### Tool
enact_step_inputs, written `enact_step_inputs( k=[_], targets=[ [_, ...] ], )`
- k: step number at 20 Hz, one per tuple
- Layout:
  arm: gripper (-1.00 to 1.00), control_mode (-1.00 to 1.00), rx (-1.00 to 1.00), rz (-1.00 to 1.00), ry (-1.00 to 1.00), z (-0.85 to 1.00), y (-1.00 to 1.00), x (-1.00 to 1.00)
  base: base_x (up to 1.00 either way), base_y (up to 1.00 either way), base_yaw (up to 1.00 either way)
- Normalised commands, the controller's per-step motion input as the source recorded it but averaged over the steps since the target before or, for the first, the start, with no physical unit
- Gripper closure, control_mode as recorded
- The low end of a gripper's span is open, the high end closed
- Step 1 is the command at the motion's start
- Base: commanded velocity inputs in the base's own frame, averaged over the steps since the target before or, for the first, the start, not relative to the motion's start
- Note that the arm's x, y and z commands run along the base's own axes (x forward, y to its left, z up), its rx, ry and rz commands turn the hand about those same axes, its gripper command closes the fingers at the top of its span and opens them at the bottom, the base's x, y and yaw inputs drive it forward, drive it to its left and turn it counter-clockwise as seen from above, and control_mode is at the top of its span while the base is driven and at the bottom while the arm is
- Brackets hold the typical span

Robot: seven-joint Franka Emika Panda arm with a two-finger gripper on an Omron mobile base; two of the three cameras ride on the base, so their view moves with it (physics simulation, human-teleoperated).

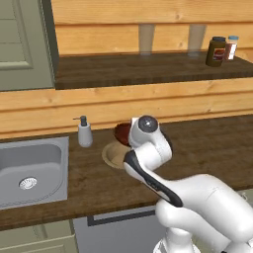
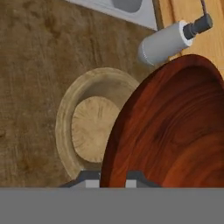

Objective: Pick up the bowls on the counter and stack them on top of one another in the open cabinet. Place the smaller bowl on top of the larger bowl.

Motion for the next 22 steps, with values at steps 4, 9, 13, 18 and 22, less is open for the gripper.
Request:
enact_step_inputs(
  k=[4, 9, 13, 18, 22],
  targets=[
    [1.0, -1.0, -0.16, 0.0, 0.23, -0.55, 0.26, 0.03, 0.0, 0.0, 0.0],
    [1.0, -1.0, -0.11, 0.0, 0.12, -0.37, 0.08, 0.28, 0.0, 0.0, 0.0],
    [1.0, -1.0, -0.07, 0.0, 0.01, -0.19, 0.0, 0.49, 0.0, 0.0, 0.0],
    [-1.0, -1.0, 0.0, 0.0, 0.0, 0.02, 0.0, 0.18, 0.0, 0.0, 0.0],
    [-1.0, -1.0, 0.05, -0.04, -0.02, 0.42, 0.0, -0.03, 0.0, 0.0, 0.0]
  ],
)
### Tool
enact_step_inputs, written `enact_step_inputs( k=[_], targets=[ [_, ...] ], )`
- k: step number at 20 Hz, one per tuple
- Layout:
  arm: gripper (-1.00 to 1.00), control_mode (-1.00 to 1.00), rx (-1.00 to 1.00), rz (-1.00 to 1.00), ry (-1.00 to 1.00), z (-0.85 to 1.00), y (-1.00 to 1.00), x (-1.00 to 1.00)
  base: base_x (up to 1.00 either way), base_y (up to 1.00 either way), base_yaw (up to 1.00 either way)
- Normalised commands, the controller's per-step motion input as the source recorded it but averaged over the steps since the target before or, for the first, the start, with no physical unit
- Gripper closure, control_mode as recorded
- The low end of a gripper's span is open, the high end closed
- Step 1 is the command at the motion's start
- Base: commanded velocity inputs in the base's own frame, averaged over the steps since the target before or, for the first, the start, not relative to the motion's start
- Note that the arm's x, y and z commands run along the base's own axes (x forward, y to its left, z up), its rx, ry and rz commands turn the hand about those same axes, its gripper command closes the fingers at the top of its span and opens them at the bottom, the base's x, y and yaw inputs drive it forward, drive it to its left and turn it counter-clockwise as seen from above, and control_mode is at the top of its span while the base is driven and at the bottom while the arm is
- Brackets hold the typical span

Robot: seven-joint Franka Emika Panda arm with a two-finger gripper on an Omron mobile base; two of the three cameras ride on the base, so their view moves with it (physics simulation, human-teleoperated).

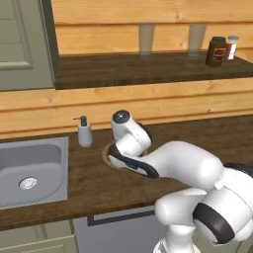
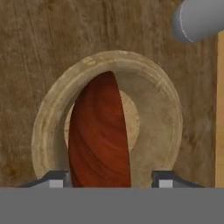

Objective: Pick up the bowls on the counter and stack them on top of one another in the open cabinet. Place the smaller bowl on top of the larger bowl.

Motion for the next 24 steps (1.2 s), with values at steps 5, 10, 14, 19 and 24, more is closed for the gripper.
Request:
enact_step_inputs(
  k=[5, 10, 14, 19, 24],
  targets=[
    [-1.0, -1.0, 0.21, -0.28, -0.03, 0.54, -0.39, -0.45, 0.0, 0.0, 0.0],
    [-1.0, -1.0, 0.38, -0.56, 0.04, 0.02, -0.95, -0.06, 0.0, 0.0, 0.0],
    [-1.0, -1.0, 0.47, -0.68, 0.03, -0.19, -0.79, 0.0, 0.0, 0.0, 0.0],
    [-1.0, -1.0, 0.52, -0.71, 0.05, -0.21, 0.02, 0.0, 0.0, 0.0, 0.0],
    [-1.0, -1.0, 0.5, -0.67, 0.13, -0.38, 0.13, 0.0, 0.0, 0.0, 0.0]
  ],
)
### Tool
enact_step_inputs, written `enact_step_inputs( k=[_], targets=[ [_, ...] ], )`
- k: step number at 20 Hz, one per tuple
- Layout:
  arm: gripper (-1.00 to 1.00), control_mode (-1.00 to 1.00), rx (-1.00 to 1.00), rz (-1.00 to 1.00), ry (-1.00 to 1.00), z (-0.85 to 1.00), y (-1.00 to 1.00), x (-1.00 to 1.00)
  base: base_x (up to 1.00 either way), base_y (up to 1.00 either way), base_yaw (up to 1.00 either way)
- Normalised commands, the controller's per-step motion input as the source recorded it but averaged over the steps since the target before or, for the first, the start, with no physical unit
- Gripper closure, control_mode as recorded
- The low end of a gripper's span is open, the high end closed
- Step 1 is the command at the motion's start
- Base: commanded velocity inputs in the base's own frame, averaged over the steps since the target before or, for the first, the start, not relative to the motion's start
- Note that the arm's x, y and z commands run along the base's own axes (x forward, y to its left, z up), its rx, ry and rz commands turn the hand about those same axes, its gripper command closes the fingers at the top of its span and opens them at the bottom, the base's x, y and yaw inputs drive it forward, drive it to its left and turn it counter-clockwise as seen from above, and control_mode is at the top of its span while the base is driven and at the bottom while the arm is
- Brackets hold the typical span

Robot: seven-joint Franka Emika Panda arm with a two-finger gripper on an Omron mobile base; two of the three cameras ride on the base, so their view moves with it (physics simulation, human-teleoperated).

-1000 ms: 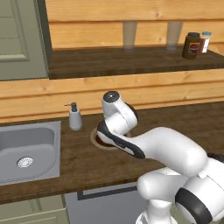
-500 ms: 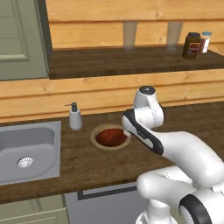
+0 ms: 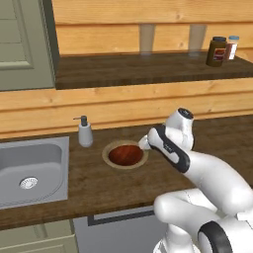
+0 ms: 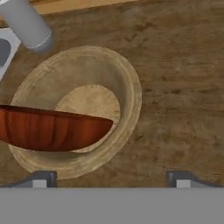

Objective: Pick up the bowls on the counter and stack them on top of one another in the open cabinet. Place the smaller bowl on top of the larger bowl.

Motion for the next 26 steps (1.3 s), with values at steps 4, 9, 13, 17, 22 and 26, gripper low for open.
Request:
enact_step_inputs(
  k=[4, 9, 13, 17, 22, 26],
  targets=[
    [-1.0, -1.0, 0.18, -0.55, 0.16, -0.29, 0.01, 0.3, 0.0, 0.0, 0.0],
    [-1.0, -1.0, 0.0, -0.27, 0.13, -0.09, 0.19, 0.32, 0.0, 0.0, 0.0],
    [-1.0, -1.0, 0.0, 0.0, 0.06, -0.16, 0.0, 0.12, 0.0, 0.0, 0.0],
    [-1.0, -1.0, 0.0, 0.0, 0.1, -0.35, 0.0, 0.08, 0.0, 0.0, 0.0],
    [-1.0, -1.0, 0.0, 0.0, 0.12, -0.43, 0.16, 0.06, 0.0, 0.0, 0.0],
    [-1.0, -1.0, 0.0, 0.0, -0.13, 0.05, 0.0, -0.62, 0.0, 0.0, 0.0]
  ],
)
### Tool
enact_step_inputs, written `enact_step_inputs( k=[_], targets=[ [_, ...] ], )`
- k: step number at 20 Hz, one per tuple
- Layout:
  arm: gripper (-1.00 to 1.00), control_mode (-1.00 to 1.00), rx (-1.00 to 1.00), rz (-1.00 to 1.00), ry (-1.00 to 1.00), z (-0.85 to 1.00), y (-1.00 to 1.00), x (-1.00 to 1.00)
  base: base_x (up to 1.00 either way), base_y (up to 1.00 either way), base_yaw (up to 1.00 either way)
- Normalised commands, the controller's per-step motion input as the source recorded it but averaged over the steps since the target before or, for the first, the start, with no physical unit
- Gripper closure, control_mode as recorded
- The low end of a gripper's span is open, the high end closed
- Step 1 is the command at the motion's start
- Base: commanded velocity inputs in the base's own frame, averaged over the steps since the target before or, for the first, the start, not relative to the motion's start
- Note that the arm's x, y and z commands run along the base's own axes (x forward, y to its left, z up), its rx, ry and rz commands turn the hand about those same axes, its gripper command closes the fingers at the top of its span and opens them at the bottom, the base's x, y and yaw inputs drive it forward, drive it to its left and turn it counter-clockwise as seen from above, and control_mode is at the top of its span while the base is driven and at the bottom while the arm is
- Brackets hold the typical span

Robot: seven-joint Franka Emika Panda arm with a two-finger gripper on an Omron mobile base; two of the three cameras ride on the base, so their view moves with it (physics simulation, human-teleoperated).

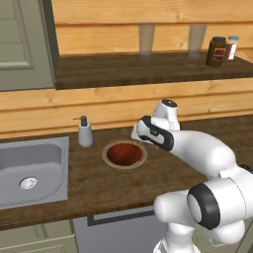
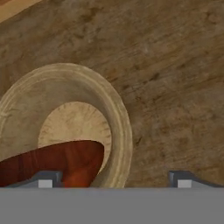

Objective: Pick up the bowls on the counter and stack them on top of one another in the open cabinet. Place the smaller bowl on top of the larger bowl.

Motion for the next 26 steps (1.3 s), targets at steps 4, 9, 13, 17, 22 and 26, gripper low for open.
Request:
enact_step_inputs(
  k=[4, 9, 13, 17, 22, 26],
  targets=[
    [-1.0, -1.0, 0.0, 0.0, -0.08, 0.02, 0.01, -0.28, 0.0, 0.0, 0.0],
    [-1.0, -1.0, 0.0, 0.01, 0.07, -0.49, 0.13, 0.02, 0.0, 0.0, 0.0],
    [-1.0, -1.0, 0.0, 0.0, 0.1, -0.54, 0.13, 0.16, 0.0, 0.0, 0.0],
    [-1.0, -1.0, 0.0, 0.0, 0.08, -0.59, 0.09, 0.06, 0.0, 0.0, 0.0],
    [1.0, -1.0, 0.0, 0.0, -0.01, -0.25, 0.06, 0.01, 0.0, 0.0, 0.0],
    [1.0, -1.0, 0.0, -0.01, 0.0, 0.04, 0.0, 0.0, 0.0, 0.0, 0.0]
  ],
)
